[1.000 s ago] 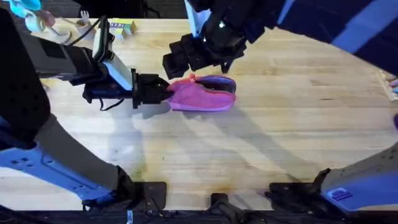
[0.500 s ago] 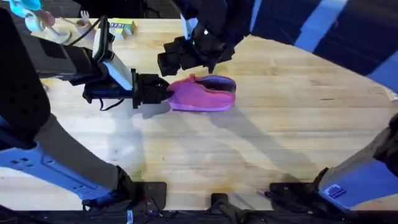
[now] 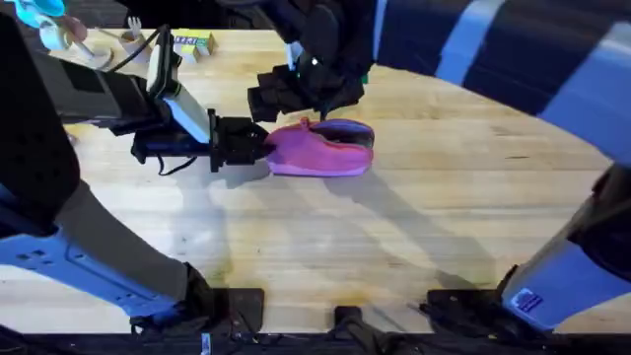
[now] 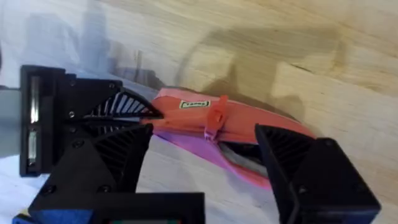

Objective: Unzip the bag, pick up the pens from the table one at a time and place them inside, then zip the bag closed.

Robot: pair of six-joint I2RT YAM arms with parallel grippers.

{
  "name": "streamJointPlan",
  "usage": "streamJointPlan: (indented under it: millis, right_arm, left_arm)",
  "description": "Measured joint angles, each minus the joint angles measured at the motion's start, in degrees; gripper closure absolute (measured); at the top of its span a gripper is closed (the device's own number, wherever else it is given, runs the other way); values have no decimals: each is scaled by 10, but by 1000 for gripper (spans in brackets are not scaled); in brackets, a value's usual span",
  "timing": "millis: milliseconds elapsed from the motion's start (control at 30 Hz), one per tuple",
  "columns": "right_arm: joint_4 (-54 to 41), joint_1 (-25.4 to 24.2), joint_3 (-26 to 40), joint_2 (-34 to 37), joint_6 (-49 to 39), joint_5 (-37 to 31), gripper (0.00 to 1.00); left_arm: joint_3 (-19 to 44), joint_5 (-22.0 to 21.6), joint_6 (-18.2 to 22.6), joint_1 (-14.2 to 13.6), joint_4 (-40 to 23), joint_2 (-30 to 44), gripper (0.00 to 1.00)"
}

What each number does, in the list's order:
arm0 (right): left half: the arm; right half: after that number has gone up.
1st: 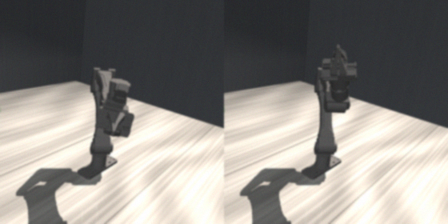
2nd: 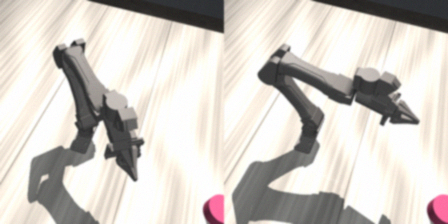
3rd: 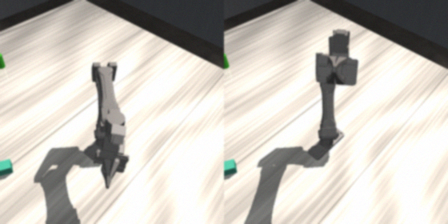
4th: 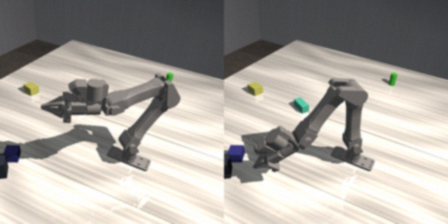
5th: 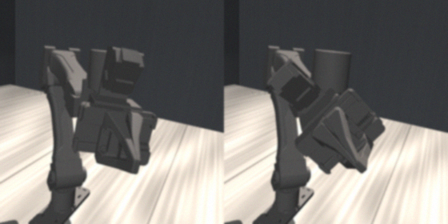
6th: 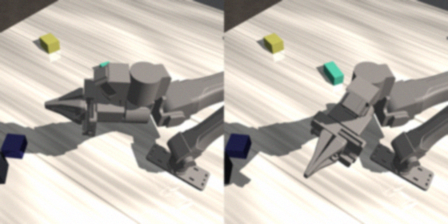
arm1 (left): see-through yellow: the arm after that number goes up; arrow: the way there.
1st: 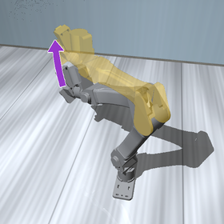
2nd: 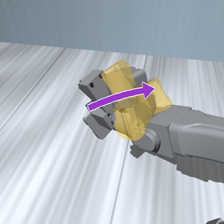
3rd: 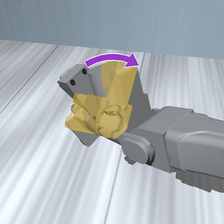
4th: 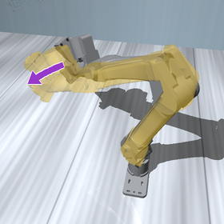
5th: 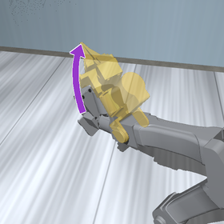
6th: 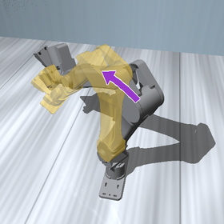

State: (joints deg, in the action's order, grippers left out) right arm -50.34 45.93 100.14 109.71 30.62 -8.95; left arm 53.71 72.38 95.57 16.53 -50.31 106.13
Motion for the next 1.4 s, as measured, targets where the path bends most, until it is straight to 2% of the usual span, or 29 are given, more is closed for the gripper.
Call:
streamJointPlan:
  millis: [500, 633, 733, 900, 1100, 1400]
  right_arm:
    - [5, -2, 0, 26, 14, 0, 6]
    - [5, -4, 1, 45, 16, 0, 47]
    - [9, -4, 1, 51, 20, 2, 159]
    - [9, -3, 3, 52, 24, 10, 424]
    - [5, -5, 3, 52, 24, 8, 524]
    - [5, -5, 3, 52, 24, 8, 770]
  left_arm:
    - [0, 0, 0, 0, 0, 0, 958]
    - [0, -1, 0, 0, 0, 0, 958]
    - [0, -4, 0, 0, 0, 0, 958]
    - [0, -3, 0, 0, 0, 0, 958]
    - [0, -3, 0, 0, 0, 0, 958]
    - [0, -3, 0, 0, 0, 0, 958]
